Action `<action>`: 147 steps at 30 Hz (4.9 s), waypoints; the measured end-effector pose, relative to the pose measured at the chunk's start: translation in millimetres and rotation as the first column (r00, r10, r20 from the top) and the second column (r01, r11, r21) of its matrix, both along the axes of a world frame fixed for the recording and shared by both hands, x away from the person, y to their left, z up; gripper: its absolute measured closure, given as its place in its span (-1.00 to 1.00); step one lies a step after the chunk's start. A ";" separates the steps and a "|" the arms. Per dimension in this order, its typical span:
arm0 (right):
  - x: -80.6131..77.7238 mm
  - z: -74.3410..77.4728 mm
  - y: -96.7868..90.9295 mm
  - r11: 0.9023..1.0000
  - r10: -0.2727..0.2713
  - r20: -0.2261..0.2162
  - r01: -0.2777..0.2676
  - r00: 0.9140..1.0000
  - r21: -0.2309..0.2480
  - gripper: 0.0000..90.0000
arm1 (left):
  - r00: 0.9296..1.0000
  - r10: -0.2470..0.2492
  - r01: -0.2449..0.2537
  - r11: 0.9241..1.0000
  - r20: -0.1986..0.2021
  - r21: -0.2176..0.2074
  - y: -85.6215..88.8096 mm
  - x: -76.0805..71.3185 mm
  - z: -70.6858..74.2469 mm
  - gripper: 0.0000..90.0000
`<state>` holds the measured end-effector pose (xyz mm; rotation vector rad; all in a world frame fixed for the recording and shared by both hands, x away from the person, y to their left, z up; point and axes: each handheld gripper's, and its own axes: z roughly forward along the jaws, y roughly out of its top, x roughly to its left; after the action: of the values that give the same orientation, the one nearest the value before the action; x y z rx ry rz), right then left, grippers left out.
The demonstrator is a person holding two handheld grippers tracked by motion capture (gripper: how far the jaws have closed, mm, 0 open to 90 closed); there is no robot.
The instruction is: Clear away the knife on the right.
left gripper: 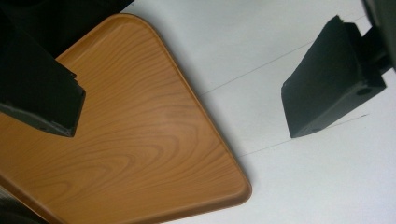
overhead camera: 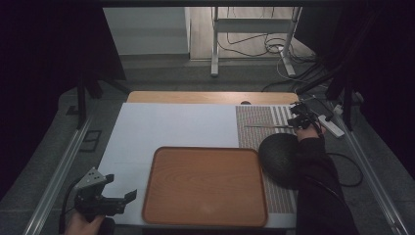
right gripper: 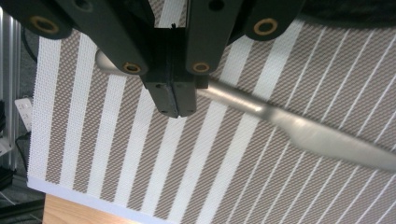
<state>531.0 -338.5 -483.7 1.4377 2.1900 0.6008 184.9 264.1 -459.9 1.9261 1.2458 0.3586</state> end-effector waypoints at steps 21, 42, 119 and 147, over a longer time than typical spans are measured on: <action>12.1 -9.5 -15.3 0.998 0.049 -0.121 -0.052 0.991 -0.022 1.00 | 1.000 -0.001 0.001 1.000 0.005 0.003 -0.1 -1.4 0.2 -1.00; -3.9 5.2 -22.3 0.990 0.136 -0.199 -0.127 0.970 0.061 0.66 | 1.000 -0.007 0.007 1.000 0.003 0.002 -0.3 -0.3 0.2 -1.00; 7.6 8.8 -18.8 0.994 0.102 -0.113 -0.095 0.988 0.061 0.79 | 1.000 -0.003 0.003 1.000 -0.005 0.009 -1.1 0.0 0.0 -1.00; -3.9 38.6 -41.1 0.990 0.072 -0.055 -0.065 0.996 0.129 0.79 | 1.000 -0.003 0.003 1.000 -0.004 0.010 -1.3 0.0 0.1 -1.00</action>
<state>527.1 -379.7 -445.1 1.4657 2.2917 0.7425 184.9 262.7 -459.9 1.9375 1.2460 0.3598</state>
